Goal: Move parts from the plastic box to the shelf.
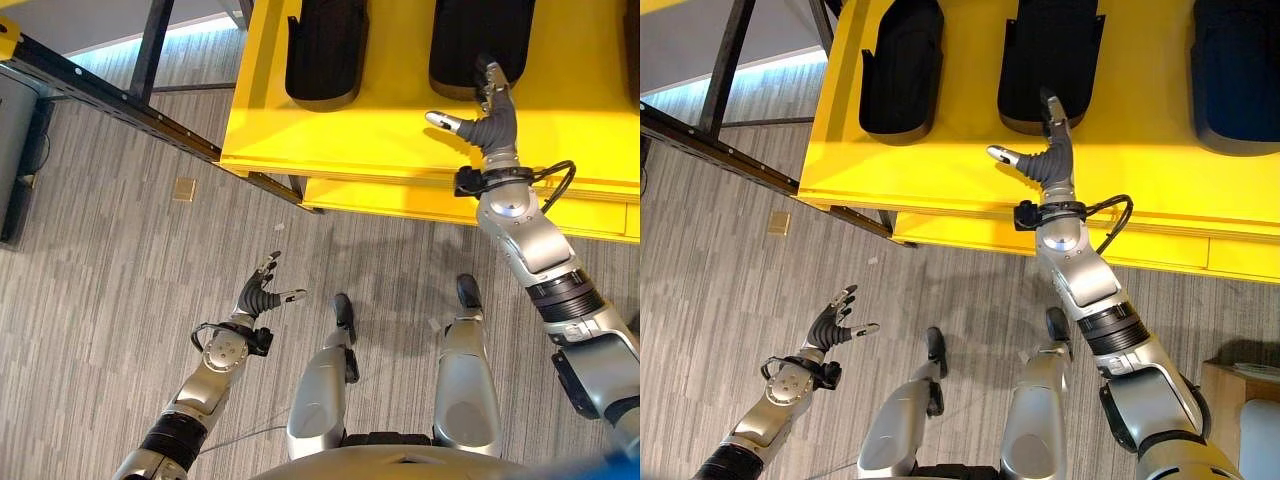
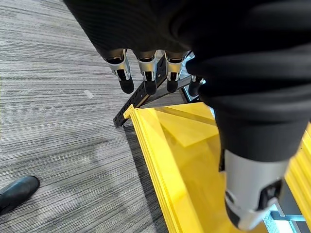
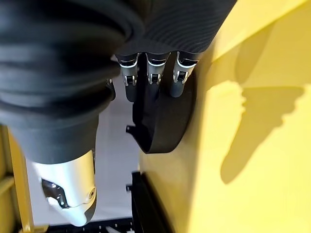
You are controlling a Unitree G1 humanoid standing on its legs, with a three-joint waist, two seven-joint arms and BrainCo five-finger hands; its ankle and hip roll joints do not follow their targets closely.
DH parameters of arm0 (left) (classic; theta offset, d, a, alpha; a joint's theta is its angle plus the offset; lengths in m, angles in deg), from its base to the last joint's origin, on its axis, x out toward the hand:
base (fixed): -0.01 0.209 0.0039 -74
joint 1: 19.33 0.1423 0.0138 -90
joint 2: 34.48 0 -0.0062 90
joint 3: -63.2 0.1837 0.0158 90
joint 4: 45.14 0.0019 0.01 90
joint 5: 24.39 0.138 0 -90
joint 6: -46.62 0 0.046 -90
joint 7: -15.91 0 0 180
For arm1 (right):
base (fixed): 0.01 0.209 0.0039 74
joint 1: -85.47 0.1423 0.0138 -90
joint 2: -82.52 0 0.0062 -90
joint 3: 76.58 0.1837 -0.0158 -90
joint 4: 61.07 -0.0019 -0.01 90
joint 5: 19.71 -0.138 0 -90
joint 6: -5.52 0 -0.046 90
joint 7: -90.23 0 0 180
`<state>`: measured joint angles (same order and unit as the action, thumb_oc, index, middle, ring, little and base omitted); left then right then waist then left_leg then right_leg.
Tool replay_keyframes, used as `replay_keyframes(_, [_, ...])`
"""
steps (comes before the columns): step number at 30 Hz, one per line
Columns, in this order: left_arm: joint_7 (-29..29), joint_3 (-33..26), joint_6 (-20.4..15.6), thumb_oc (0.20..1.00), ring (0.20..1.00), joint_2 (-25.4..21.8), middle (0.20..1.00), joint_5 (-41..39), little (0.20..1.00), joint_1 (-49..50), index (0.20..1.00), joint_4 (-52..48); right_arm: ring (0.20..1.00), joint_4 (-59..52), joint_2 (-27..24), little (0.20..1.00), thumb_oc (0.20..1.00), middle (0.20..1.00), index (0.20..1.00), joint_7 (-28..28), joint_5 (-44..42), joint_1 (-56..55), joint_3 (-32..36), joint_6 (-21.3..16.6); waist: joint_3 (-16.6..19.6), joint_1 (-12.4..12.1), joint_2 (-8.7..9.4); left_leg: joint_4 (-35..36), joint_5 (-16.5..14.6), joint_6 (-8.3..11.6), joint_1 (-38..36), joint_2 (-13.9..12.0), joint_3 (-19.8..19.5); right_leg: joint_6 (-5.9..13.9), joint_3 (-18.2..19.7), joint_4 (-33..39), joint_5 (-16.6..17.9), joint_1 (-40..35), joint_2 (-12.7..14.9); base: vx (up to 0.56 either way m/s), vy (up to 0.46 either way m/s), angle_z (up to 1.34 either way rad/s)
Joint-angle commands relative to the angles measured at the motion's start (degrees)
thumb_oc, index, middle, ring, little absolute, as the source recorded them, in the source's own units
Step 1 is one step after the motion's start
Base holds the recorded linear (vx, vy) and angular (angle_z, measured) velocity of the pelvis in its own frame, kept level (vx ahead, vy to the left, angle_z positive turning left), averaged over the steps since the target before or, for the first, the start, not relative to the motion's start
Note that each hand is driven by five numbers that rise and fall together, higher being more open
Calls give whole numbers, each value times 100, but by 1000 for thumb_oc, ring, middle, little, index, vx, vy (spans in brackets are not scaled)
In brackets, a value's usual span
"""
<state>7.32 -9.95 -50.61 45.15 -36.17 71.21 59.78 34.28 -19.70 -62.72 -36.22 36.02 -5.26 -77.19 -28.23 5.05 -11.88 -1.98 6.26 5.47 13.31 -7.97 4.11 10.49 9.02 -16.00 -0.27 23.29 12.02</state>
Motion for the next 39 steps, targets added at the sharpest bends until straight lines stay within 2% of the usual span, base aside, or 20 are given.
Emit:
replay_keyframes(1, [-23,-289,-60,1000,1000,-406,1000,124,1000,-30,1000,-251,1000,-382,138,1000,1000,1000,1000,269,402,231,117,-86,-156,-129,274,-921,-779,-116,133,-182,-76,-269,-392,-303,-550,-356,139,0,0,0])
replay_keyframes(4, [-33,-276,-49,1000,1000,-388,1000,125,1000,-38,1000,-250,1000,-351,136,1000,1000,1000,1000,438,638,198,180,-93,-156,-126,274,-916,-785,-124,148,-173,-85,-271,-394,-281,-545,-358,131,0,0,0])
replay_keyframes(5, [-68,-234,-46,1000,1000,-361,1000,84,1000,-62,1000,-249,1000,-326,170,1000,1000,1000,1000,862,890,129,251,10,-156,-106,273,-904,-788,-124,157,-165,-84,-268,-392,-263,-532,-346,127,0,0,0])
replay_keyframes(8, [-114,-194,-45,1000,1000,-333,1000,61,1000,-67,1000,-262,1000,-229,122,1000,1000,1000,1000,1118,980,47,410,4,-156,-77,267,-899,-800,-132,165,-158,-80,-271,-379,-262,-532,-326,120,0,0,0])
replay_keyframes(11, [-177,-147,-70,1000,1000,-269,1000,27,1000,-83,1000,-223,1000,-163,117,1000,1000,1000,1000,1263,930,-69,571,133,-156,-27,262,-870,-804,-126,135,-153,-66,-277,-359,-225,-530,-351,103,-1,37,-1])
replay_keyframes(18, [-300,-104,-54,1000,1000,-186,1000,-29,1000,-65,1000,-285,1000,-36,23,1000,1000,1000,1000,1716,1007,-303,894,55,-156,76,252,-823,-819,-122,70,-155,10,-280,-350,-180,-514,-365,107,-2,9,0])
replay_keyframes(25, [-343,-39,-85,1000,1000,-118,1000,-64,1000,-42,1000,-280,1000,86,-80,1000,1000,1000,1000,1590,943,-380,1103,65,-156,153,205,-779,-823,-118,-15,-139,57,-297,-319,-172,-518,-381,92,-3,34,-2])
replay_keyframes(30, [-305,-31,-151,1000,1000,-89,1000,-44,1000,-8,1000,-256,1000,88,-148,1000,1000,1000,1000,1115,1052,-384,1069,-62,-156,181,183,-785,-837,-117,-71,-146,99,-300,-325,-178,-519,-396,106,1,12,-2])
replay_keyframes(33, [-278,-35,-157,1000,1000,-96,1000,-55,1000,-7,1000,-298,1000,-113,-170,1000,1000,1000,1000,682,1362,-316,857,-162,-156,173,176,-799,-836,-116,-72,-133,106,-297,-320,-197,-518,-380,118,-7,20,-4])
replay_keyframes(39, [-220,-88,-137,1000,1000,-169,1000,-59,1000,16,1000,-340,1000,-443,-158,1000,1000,1000,1000,344,1692,-206,456,-184,-156,111,191,-793,-822,-114,-70,-125,69,-273,-326,-199,-510,-391,133,-2,2,-1])
